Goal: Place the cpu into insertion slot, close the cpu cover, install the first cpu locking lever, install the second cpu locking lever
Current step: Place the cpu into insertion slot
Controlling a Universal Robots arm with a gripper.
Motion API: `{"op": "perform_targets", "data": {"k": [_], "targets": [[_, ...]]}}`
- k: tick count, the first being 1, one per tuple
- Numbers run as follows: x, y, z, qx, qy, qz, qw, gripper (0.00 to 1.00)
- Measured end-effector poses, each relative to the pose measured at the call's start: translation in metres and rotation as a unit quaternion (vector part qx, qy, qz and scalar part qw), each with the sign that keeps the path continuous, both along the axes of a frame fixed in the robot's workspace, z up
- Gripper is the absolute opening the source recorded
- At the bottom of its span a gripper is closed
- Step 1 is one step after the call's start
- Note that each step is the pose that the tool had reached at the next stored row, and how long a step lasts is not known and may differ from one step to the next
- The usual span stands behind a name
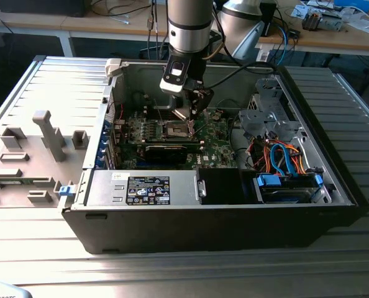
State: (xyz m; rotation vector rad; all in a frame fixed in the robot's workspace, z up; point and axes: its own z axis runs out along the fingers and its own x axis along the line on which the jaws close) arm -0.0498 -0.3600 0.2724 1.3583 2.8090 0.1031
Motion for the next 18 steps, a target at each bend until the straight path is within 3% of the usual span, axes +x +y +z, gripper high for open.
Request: {"op": "perform_targets", "data": {"k": [18], "targets": [[0.0000, 0.0000, -0.0014, 0.0000, 0.0000, -0.008, 0.99996, 0.54]]}}
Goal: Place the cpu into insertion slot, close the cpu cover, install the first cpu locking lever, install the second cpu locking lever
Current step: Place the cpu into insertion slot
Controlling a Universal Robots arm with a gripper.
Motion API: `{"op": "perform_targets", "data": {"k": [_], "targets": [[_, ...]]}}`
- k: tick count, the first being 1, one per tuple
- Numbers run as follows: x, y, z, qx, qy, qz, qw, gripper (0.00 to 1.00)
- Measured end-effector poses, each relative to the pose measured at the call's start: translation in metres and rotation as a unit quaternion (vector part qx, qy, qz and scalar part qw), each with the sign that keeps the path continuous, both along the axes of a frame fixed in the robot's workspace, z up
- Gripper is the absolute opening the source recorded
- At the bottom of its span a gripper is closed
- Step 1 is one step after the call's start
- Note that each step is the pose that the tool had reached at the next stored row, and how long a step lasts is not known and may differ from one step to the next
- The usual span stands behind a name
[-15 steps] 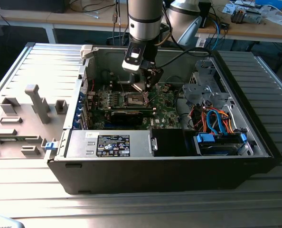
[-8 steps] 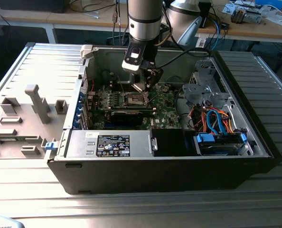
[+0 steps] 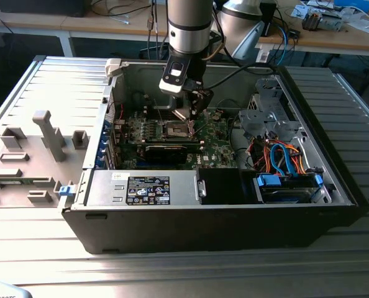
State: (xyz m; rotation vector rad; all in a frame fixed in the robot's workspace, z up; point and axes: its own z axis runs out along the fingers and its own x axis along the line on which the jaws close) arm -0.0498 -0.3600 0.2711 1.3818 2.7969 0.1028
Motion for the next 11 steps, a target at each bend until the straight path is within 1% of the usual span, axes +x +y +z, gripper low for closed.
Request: {"op": "perform_targets", "data": {"k": [11], "targets": [[0.0000, 0.0000, -0.0010, 0.0000, 0.0000, -0.005, 0.99999, 0.54]]}}
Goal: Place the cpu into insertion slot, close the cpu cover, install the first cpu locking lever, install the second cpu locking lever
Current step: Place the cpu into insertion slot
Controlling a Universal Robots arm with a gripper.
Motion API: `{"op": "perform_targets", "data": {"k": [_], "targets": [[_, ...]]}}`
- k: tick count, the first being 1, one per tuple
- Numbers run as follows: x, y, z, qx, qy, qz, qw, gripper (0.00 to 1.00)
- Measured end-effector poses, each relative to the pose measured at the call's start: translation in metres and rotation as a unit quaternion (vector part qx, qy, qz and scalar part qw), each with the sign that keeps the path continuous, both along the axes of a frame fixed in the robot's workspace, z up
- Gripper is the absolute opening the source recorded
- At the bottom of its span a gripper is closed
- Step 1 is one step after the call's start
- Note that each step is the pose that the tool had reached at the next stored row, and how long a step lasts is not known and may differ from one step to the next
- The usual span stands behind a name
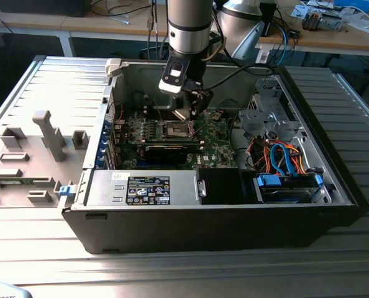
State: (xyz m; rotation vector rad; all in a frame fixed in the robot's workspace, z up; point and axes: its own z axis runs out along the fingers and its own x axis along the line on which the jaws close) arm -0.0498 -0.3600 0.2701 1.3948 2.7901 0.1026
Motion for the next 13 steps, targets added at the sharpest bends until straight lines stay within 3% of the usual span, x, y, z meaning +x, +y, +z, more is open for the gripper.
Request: {"op": "perform_targets", "data": {"k": [13], "targets": [[0.0000, 0.0000, -0.0007, 0.0000, 0.0000, -0.005, 0.99999, 0.54]]}}
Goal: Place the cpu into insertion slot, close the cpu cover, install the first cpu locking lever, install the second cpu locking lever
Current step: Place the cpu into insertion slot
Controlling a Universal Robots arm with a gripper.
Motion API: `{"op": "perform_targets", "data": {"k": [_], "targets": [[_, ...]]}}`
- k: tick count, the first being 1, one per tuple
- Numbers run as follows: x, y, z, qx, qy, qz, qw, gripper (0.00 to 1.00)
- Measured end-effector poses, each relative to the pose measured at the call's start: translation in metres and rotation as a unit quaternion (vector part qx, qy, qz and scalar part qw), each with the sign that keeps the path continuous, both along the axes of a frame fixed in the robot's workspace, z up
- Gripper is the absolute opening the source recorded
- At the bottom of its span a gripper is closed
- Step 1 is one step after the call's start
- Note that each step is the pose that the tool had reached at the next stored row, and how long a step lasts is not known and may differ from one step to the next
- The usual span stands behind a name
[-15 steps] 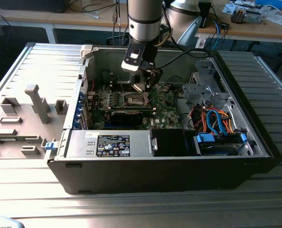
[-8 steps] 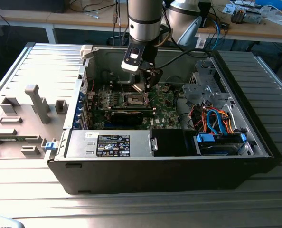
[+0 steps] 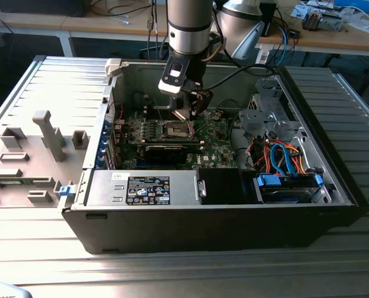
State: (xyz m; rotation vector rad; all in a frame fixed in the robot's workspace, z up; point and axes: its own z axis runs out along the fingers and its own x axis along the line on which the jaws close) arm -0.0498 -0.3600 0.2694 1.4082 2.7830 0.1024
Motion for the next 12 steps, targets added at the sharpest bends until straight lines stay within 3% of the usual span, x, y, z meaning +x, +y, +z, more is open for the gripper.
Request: {"op": "perform_targets", "data": {"k": [12], "targets": [[0.0000, 0.0000, -0.0008, 0.0000, 0.0000, -0.005, 0.99999, 0.54]]}}
